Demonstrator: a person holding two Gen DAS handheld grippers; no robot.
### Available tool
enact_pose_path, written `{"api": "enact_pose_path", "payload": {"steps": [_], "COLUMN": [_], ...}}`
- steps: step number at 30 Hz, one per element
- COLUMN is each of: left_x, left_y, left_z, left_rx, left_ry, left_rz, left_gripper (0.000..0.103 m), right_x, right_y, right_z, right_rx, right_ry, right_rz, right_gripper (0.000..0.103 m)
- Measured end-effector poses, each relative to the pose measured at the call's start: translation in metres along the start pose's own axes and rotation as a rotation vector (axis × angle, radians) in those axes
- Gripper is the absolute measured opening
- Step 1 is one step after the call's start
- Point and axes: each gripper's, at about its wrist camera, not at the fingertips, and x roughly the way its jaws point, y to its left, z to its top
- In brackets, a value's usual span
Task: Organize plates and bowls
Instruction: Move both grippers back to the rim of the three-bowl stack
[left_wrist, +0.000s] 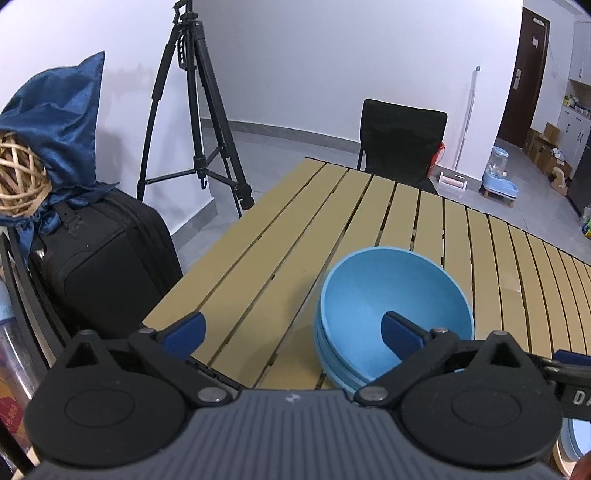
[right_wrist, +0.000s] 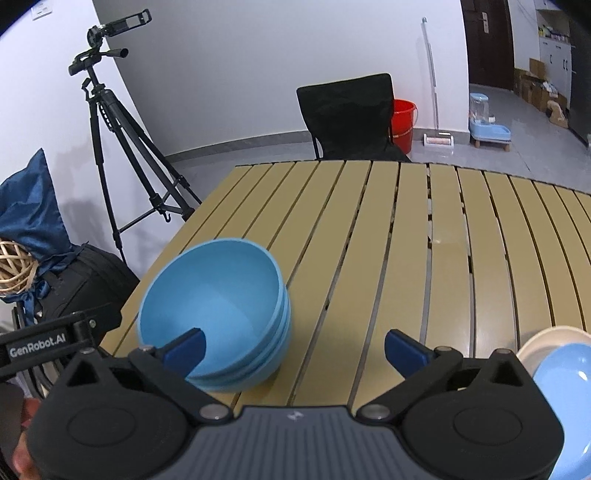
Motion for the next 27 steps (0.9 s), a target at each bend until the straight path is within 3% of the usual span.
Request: {"api": "enact_pose_path", "payload": {"steps": [11,21,27], "left_x": [-0.006,-0.007,-0.002], "left_y": [0.008,0.016,0.026], "left_z": [-0.019,-0.015,-0.005], "left_rx": [0.020,0.028,0.059], "left_ry": [-0.014,-0.010,0.033], "left_rz": [-0.077,-0.081,-0.084], "left_gripper": [0.103,0.103,0.103], "right_x": [-0.019,-0.018,-0.016], "right_y": [0.007,0.000,0.002], "right_z": [-0.019,-0.021,-0.021], "right_rx": [0.002,0.024,0.035], "right_ry": [0.009,0.013,0.018], "right_rz": [-0.046,-0.045,-0.045], "right_gripper": [0.103,0.103,0.103]}}
